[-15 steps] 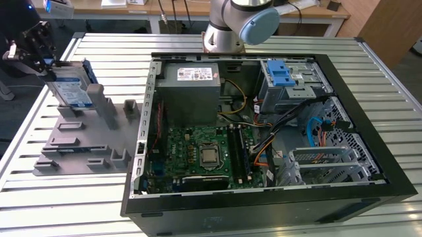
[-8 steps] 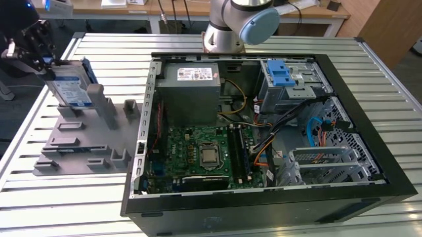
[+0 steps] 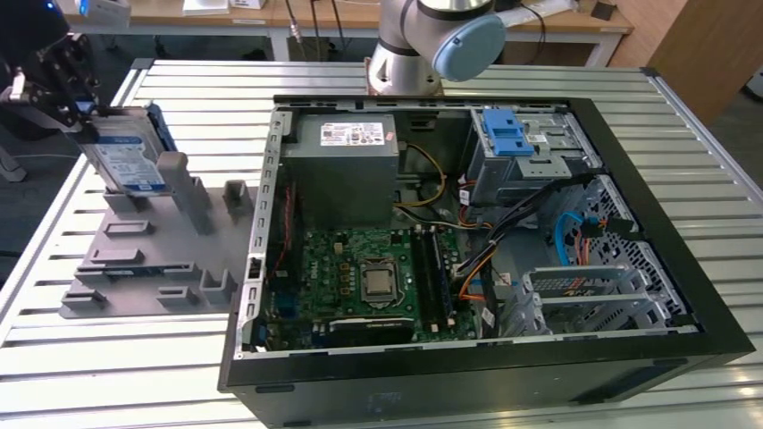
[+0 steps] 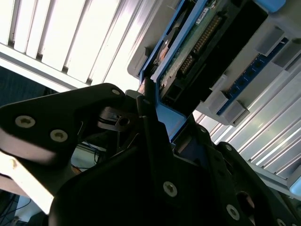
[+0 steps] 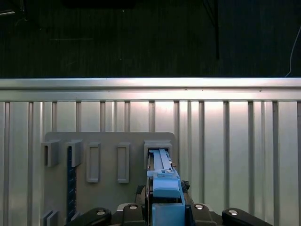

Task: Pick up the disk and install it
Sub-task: 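Pick up the disk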

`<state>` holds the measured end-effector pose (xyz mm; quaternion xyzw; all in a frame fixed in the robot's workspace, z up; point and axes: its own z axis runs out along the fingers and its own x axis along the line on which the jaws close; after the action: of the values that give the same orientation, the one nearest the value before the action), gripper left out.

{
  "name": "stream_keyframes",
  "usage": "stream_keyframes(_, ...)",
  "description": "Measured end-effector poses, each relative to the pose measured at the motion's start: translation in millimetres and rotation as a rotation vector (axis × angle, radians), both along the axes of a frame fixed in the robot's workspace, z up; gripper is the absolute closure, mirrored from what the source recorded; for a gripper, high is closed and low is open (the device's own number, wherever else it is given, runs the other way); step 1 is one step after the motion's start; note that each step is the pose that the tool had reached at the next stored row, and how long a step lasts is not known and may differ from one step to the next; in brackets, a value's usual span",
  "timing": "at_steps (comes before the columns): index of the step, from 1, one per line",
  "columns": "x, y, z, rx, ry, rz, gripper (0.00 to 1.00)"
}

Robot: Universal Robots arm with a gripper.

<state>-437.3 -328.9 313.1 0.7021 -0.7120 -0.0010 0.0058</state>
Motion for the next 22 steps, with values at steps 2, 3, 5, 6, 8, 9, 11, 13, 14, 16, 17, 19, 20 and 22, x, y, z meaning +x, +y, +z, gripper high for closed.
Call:
stream_keyframes(2,0.0,0.0,1.0,0.0,0.0001,0.0,0.64)
stream_keyframes(3,0.0,0.0,1.6,0.0,0.0002,0.0,0.64)
stream_keyframes(5,0.0,0.0,2.6,0.0,0.0001,0.0,0.64)
stream_keyframes(6,0.0,0.0,3.2,0.0,0.0001,0.0,0.64)
stream_keyframes(8,0.0,0.0,4.2,0.0,0.0001,0.0,0.64)
stream_keyframes(9,0.0,0.0,4.7,0.0,0.0001,0.0,0.64)
stream_keyframes(11,0.0,0.0,5.7,0.0,0.0002,0.0,0.64)
stream_keyframes(13,0.0,0.0,6.6,0.0,0.0,0.0,0.64)
stream_keyframes(14,0.0,0.0,7.1,0.0,0.0,0.0,0.64)
stream_keyframes(16,0.0,0.0,8.2,0.0,0.0001,0.0,0.64)
stream_keyframes(17,0.0,0.0,8.8,0.0,0.0001,0.0,0.64)
stream_keyframes(19,0.0,0.0,9.9,0.0,0.0,0.0,0.64)
stream_keyframes(20,0.0,0.0,10.5,0.0,0.0,0.0,0.64)
stream_keyframes(22,0.0,0.0,12.0,0.0,0.0001,0.0,0.64)
